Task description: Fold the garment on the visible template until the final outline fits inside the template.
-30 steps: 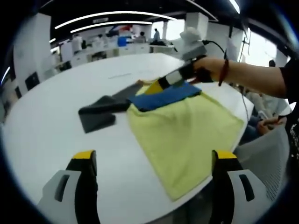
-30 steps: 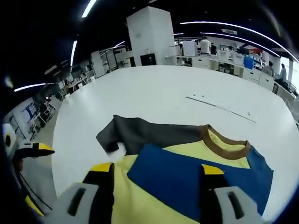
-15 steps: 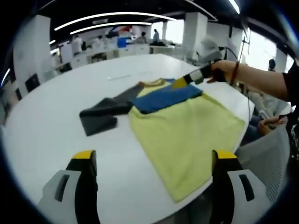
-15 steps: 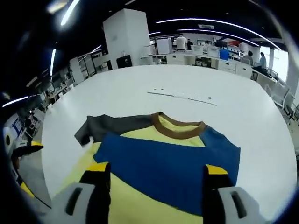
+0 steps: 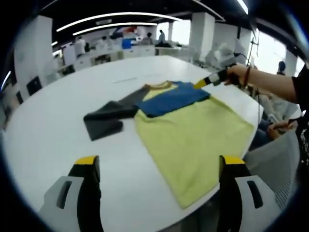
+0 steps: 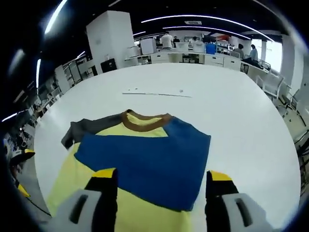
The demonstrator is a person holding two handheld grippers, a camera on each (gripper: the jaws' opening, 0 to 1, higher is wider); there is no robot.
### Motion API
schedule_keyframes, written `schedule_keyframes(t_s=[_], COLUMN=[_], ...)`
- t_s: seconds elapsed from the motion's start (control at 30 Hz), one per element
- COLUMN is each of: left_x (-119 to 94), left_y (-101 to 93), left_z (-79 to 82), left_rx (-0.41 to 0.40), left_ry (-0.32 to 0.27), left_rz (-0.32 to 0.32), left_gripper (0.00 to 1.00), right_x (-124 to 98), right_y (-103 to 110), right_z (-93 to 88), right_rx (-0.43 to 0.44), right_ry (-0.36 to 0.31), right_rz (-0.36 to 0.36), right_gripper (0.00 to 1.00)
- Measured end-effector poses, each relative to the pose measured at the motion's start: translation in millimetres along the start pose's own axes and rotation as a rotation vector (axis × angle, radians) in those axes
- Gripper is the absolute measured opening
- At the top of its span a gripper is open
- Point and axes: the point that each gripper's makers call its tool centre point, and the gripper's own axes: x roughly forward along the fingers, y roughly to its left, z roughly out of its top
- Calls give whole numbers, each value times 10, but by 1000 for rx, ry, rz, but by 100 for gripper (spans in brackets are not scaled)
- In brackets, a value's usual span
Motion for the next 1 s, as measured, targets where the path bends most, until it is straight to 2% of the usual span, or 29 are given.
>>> schedule_keyframes(t_s=[0.23, 0.37, 0.63, 1.0], left_x=[-1, -1, -11, -18], left_y=[-30, -32, 17, 21], left_z=[41, 43, 70, 19], left_rx=[-1, 1, 28, 14], left_ry=[-18, -17, -23, -15], left_rz=[-7, -9, 20, 19], left_gripper=[99, 99, 96, 95], right_x=[-63, -87, -92, -62], right_y=[-208, -274, -304, -342], right_z=[-125, -222, -335, -466], right_rx=[9, 3, 24, 64], right_ry=[22, 39, 50, 85], right_rz=[-26, -33, -30, -40], right_gripper=[60, 49, 33, 14])
